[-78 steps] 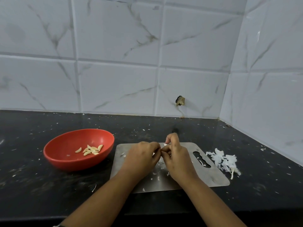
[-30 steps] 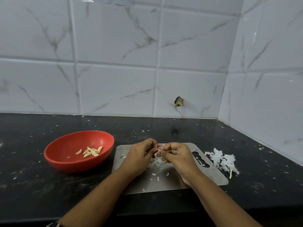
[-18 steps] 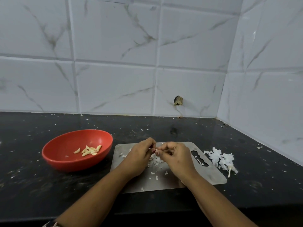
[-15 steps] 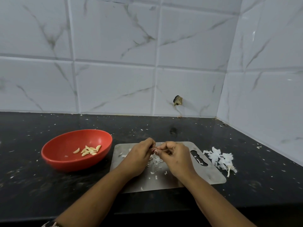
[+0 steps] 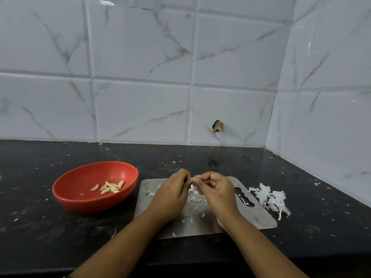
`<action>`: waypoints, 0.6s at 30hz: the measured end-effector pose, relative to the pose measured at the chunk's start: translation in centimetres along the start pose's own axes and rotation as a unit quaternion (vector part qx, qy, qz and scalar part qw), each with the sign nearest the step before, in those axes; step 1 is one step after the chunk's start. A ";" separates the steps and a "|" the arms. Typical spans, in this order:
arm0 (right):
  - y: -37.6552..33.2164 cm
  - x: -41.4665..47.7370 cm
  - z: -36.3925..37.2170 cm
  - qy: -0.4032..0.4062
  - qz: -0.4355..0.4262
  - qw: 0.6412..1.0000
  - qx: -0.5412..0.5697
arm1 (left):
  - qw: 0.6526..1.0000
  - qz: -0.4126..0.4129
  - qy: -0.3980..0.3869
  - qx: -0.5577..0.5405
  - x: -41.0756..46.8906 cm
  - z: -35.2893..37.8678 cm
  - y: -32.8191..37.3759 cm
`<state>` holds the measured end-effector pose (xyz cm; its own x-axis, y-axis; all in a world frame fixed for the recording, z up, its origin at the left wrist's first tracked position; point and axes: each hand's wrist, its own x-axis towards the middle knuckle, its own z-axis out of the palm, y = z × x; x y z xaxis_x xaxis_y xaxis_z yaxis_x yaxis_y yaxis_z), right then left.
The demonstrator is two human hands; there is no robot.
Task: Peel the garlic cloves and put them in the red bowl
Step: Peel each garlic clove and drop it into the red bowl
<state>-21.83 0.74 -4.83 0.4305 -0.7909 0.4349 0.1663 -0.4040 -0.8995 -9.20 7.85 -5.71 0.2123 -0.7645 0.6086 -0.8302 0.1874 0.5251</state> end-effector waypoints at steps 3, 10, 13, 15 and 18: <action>-0.1 0.2 -0.2 0.022 0.029 0.998 0.043 | 1.000 0.017 -0.002 0.006 -0.2 0.3 0.8; -0.2 0.3 -0.1 -0.011 0.081 0.991 0.106 | 1.000 -0.011 0.028 0.001 0.0 -0.3 0.6; -0.3 0.2 -0.1 -0.028 0.089 0.991 0.092 | 0.999 -0.034 0.039 0.008 0.0 -0.5 0.7; -0.4 0.1 -0.1 -0.030 0.089 0.993 0.071 | 0.998 -0.050 0.046 0.015 0.0 -0.7 0.8; -0.5 0.0 -0.2 -0.018 0.086 0.995 0.048 | 0.996 -0.060 0.057 0.023 0.0 -0.9 0.9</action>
<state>-22.05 0.87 -4.32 0.4912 -0.8271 0.2732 0.1704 -0.2163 -0.9613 -9.43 8.57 -4.68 0.3659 -0.7048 0.6078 -0.8177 0.0684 0.5716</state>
